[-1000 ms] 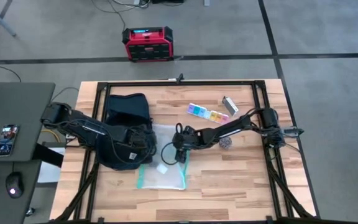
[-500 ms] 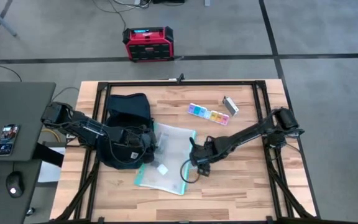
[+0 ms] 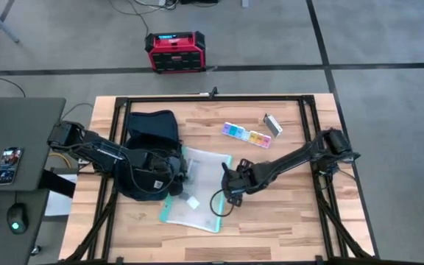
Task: Unpack backpack
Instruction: Remove the earphones from the zip bag
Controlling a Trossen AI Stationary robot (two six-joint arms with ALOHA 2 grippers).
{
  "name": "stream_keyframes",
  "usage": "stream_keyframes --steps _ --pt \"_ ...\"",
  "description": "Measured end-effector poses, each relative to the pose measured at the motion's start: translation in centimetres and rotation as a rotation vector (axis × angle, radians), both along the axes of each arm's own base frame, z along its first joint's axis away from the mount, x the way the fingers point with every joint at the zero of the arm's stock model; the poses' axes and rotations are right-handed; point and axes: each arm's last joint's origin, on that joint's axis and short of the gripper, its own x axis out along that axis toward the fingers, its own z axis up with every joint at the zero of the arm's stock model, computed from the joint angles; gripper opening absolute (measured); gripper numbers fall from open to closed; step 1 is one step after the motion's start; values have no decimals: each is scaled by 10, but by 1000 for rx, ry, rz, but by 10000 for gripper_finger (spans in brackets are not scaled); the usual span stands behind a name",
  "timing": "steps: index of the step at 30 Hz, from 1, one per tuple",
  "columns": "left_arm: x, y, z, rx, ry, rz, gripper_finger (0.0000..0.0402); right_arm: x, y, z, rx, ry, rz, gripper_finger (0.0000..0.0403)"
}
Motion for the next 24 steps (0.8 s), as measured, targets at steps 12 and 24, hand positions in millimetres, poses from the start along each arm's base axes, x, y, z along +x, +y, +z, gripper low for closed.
stream_keyframes --steps 12,24 --pt "-9 1 -6 8 110 14 125 -27 35 -19 71 239 24 291" --pt "1 0 6 8 79 -1 125 -30 54 5 42 34 5 291"
